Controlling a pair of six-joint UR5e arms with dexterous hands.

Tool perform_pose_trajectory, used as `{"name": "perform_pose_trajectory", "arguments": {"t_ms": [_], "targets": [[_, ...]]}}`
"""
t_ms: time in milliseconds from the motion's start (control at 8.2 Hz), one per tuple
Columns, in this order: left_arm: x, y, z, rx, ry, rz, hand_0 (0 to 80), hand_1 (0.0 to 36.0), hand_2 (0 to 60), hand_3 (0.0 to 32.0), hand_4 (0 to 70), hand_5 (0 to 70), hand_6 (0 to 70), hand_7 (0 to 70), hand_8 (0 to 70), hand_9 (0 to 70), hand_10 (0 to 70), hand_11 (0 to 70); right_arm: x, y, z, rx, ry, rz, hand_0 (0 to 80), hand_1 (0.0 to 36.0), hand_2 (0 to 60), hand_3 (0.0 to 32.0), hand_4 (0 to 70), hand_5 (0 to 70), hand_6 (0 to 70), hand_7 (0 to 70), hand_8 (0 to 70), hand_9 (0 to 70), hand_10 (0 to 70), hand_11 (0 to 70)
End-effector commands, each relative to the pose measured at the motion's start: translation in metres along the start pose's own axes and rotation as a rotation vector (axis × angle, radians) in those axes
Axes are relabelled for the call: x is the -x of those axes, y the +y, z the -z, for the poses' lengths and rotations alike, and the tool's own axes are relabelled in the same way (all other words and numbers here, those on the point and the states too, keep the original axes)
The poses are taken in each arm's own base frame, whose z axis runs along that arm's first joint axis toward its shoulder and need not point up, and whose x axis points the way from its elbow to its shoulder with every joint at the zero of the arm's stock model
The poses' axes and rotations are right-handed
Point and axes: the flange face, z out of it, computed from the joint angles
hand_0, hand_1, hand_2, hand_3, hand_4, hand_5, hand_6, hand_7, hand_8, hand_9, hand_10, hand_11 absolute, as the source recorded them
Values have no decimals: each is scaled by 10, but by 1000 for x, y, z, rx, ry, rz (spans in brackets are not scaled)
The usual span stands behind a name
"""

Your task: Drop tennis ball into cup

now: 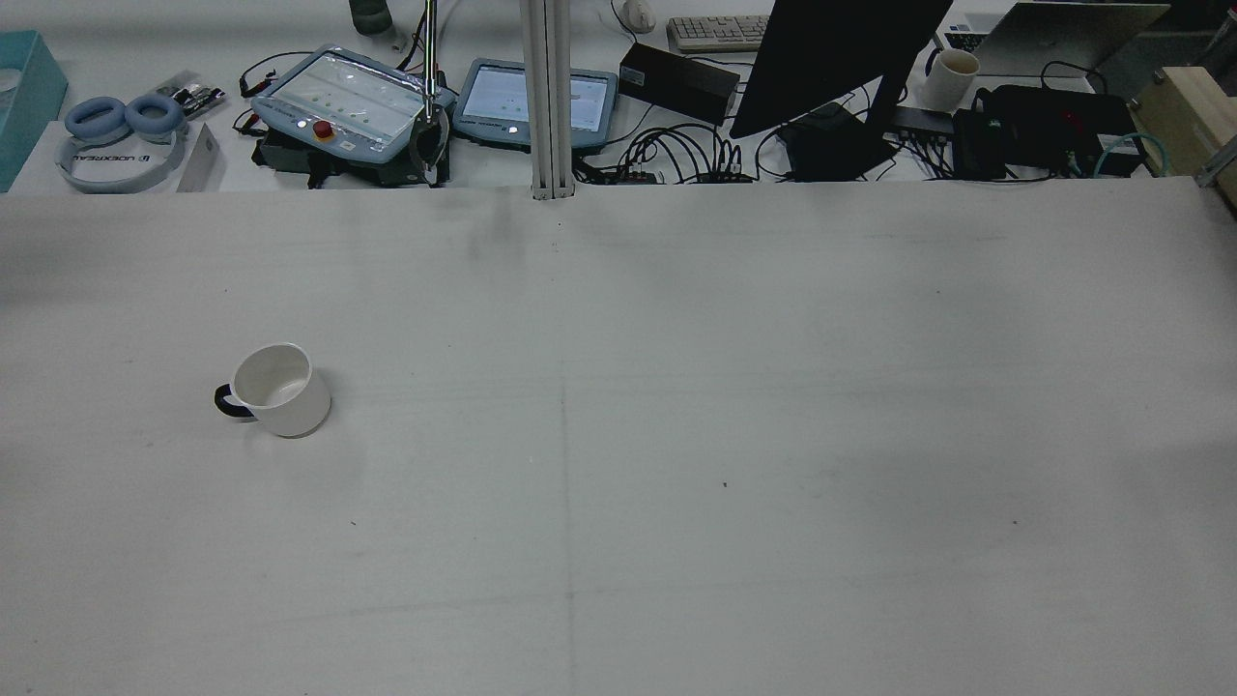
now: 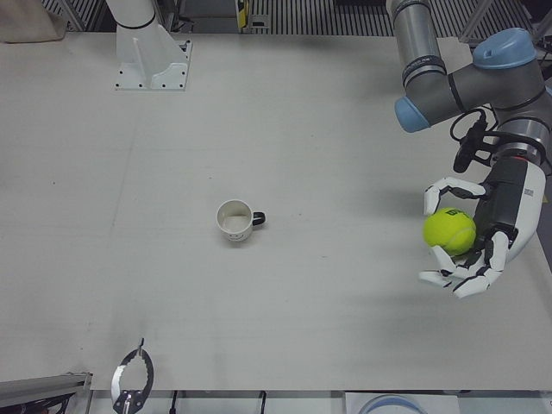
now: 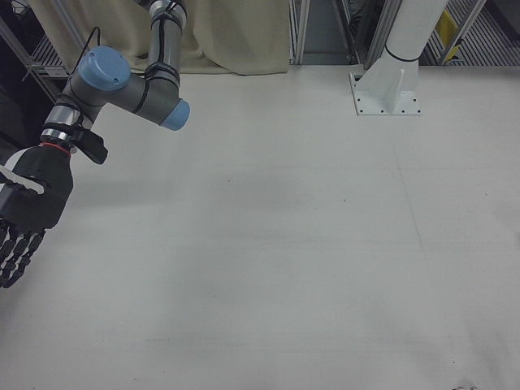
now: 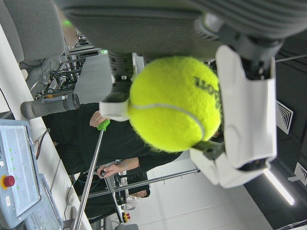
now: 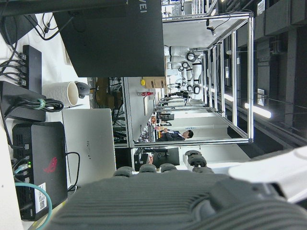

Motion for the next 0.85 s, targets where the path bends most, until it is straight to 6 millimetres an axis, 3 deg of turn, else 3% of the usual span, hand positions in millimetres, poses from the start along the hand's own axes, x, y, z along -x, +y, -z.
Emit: {"name": "perform_pose_trajectory", "arguments": {"t_ms": [0, 122, 366, 732], "targets": [[-1, 1, 0, 1, 1, 3, 627, 360, 600, 0, 304, 212, 334, 700, 262, 348, 456, 676, 0, 0, 0, -1, 0, 0, 0, 0, 0, 0, 0, 0, 0, 0, 0, 0, 0, 0], [-2, 0, 0, -1, 2, 3, 597, 360, 600, 0, 325, 198, 293, 683, 248, 322, 437, 645, 0, 0, 0, -1, 0, 0, 0, 0, 0, 0, 0, 0, 0, 0, 0, 0, 0, 0], [-5, 0, 3, -10, 7, 3, 594, 360, 600, 0, 337, 206, 332, 656, 257, 300, 447, 659, 0, 0, 0, 1, 0, 1, 0, 0, 0, 0, 0, 0, 0, 0, 0, 0, 0, 0], [-7, 8, -4, 8, 7, 0, 583, 360, 600, 0, 355, 213, 392, 668, 269, 296, 453, 667, 0, 0, 0, 1, 0, 0, 0, 0, 0, 0, 0, 0, 0, 0, 0, 0, 0, 0]]}}
